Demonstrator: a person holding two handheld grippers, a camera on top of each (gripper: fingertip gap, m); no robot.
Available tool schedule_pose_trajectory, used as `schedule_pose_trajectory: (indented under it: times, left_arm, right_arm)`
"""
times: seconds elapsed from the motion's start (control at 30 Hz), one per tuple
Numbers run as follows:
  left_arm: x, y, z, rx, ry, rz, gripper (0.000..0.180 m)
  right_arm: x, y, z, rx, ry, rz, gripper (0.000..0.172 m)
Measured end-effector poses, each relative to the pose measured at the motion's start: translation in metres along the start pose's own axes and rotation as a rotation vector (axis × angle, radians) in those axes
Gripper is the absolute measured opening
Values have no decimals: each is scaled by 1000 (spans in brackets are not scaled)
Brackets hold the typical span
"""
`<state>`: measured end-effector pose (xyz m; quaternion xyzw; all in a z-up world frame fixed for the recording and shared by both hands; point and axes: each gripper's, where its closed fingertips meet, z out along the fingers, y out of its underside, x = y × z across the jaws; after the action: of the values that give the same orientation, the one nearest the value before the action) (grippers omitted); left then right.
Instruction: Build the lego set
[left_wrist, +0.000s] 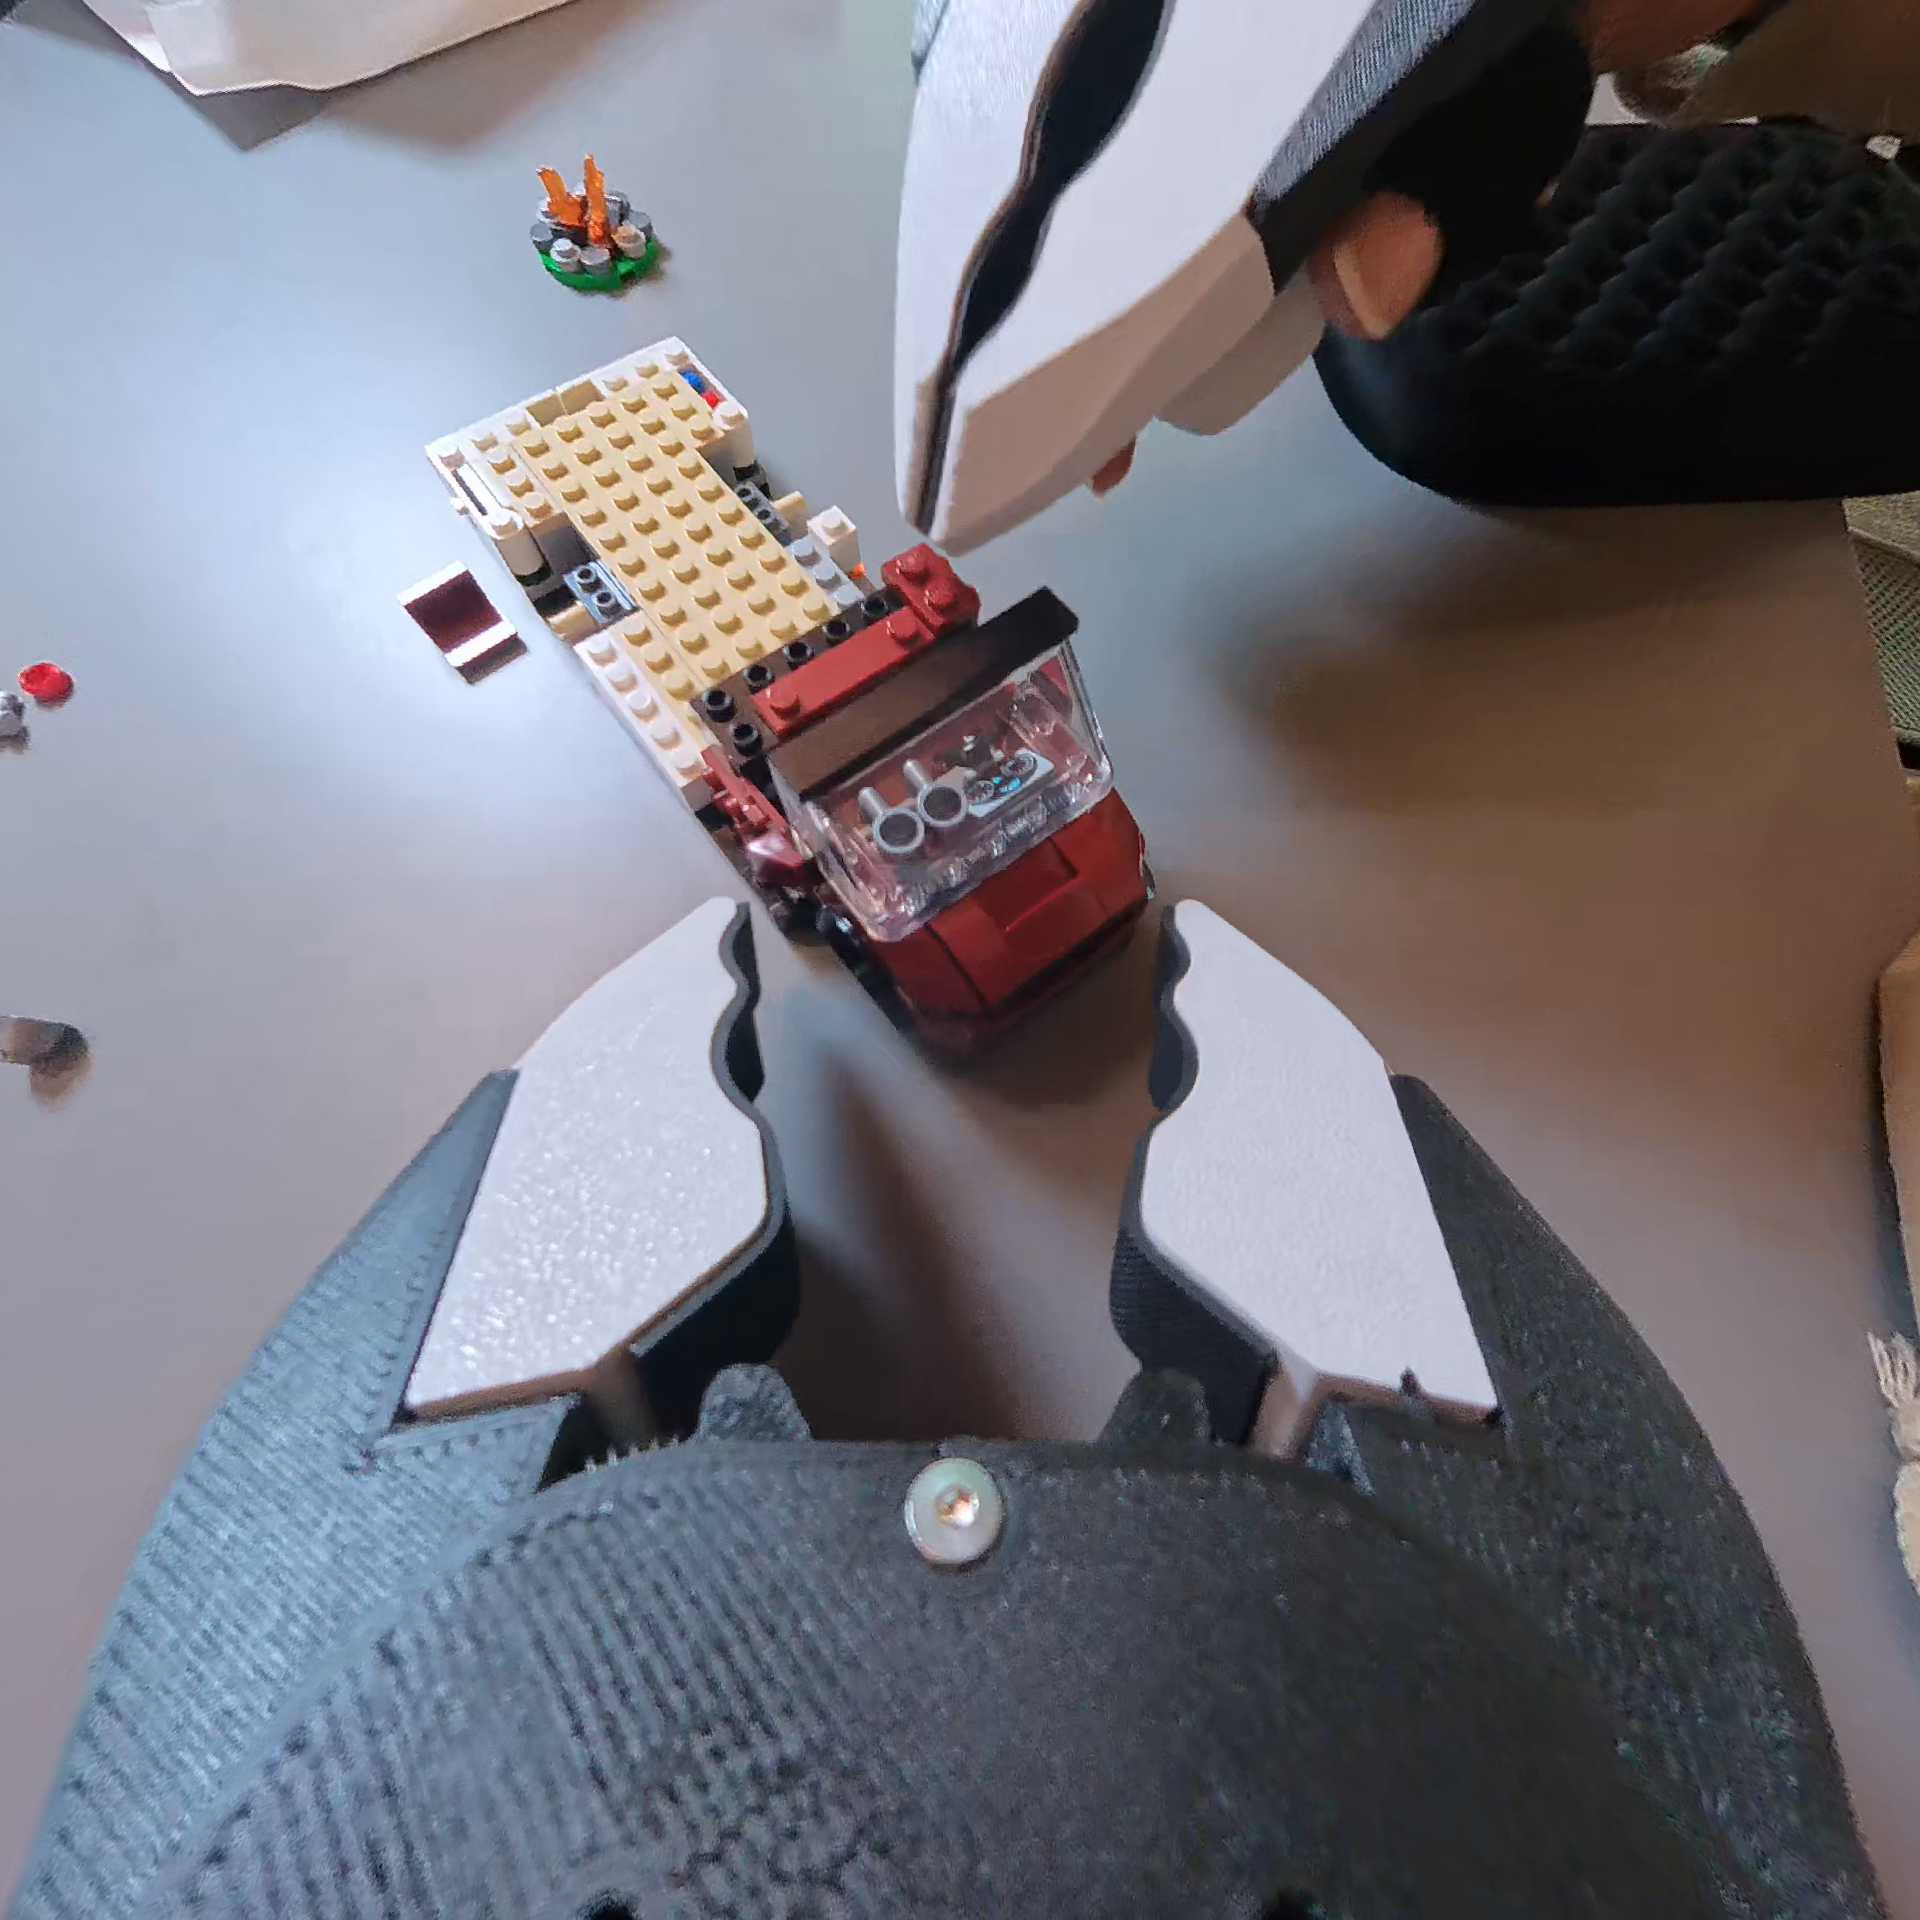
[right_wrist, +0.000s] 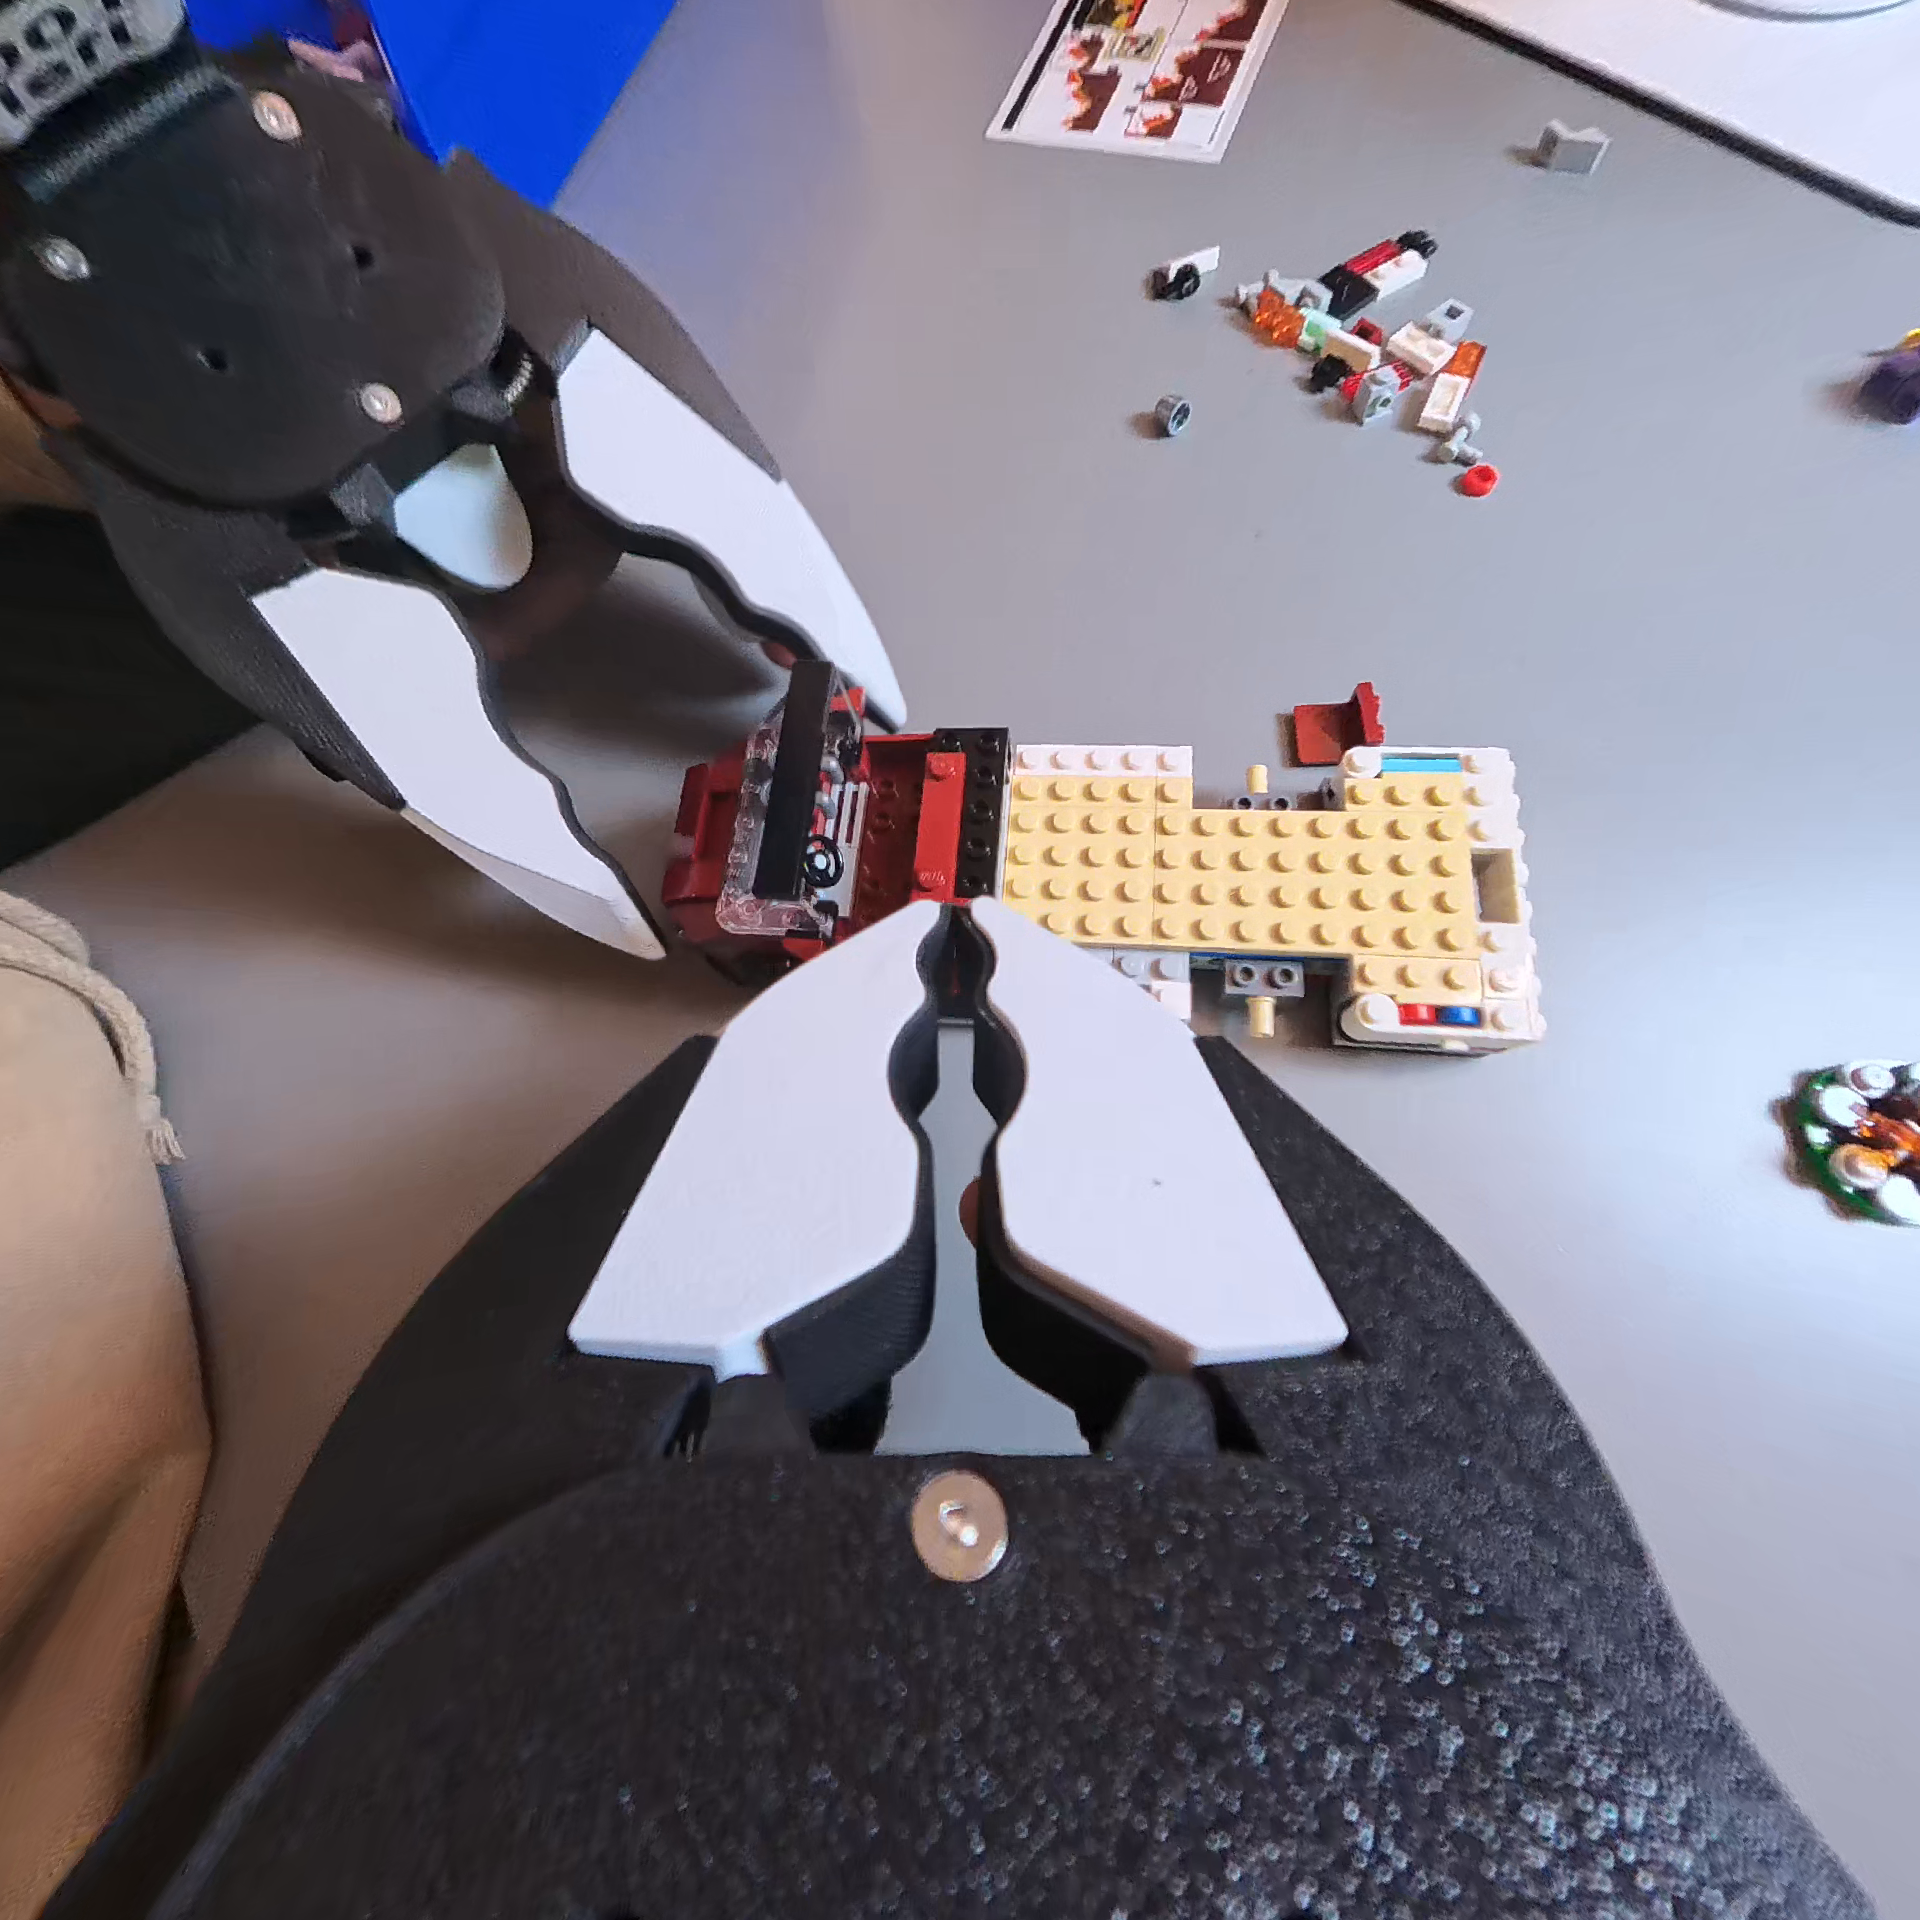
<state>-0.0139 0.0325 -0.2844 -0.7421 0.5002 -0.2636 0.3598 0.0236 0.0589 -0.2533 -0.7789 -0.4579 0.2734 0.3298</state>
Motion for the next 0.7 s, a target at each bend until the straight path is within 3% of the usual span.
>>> schedule_pose_trajectory:
  times: [0.7]
  left_arm:
    - [-2, 1, 12, -34, 11, 54, 76]
  right_arm:
    - [3, 4, 6, -331, 47, -239, 0]
